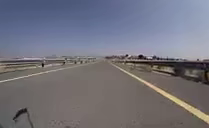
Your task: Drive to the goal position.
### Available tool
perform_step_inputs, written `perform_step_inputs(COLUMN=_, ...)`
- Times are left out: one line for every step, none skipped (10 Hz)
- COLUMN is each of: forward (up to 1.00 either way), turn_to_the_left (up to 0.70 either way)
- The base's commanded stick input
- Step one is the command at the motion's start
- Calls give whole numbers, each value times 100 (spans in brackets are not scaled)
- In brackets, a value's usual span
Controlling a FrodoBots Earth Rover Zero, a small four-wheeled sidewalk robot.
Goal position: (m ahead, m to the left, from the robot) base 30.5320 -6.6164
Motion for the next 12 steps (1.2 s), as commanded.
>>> perform_step_inputs(forward=100, turn_to_the_left=0)
perform_step_inputs(forward=100, turn_to_the_left=0)
perform_step_inputs(forward=100, turn_to_the_left=0)
perform_step_inputs(forward=100, turn_to_the_left=0)
perform_step_inputs(forward=100, turn_to_the_left=0)
perform_step_inputs(forward=100, turn_to_the_left=0)
perform_step_inputs(forward=100, turn_to_the_left=0)
perform_step_inputs(forward=100, turn_to_the_left=0)
perform_step_inputs(forward=100, turn_to_the_left=0)
perform_step_inputs(forward=100, turn_to_the_left=0)
perform_step_inputs(forward=100, turn_to_the_left=0)
perform_step_inputs(forward=100, turn_to_the_left=0)
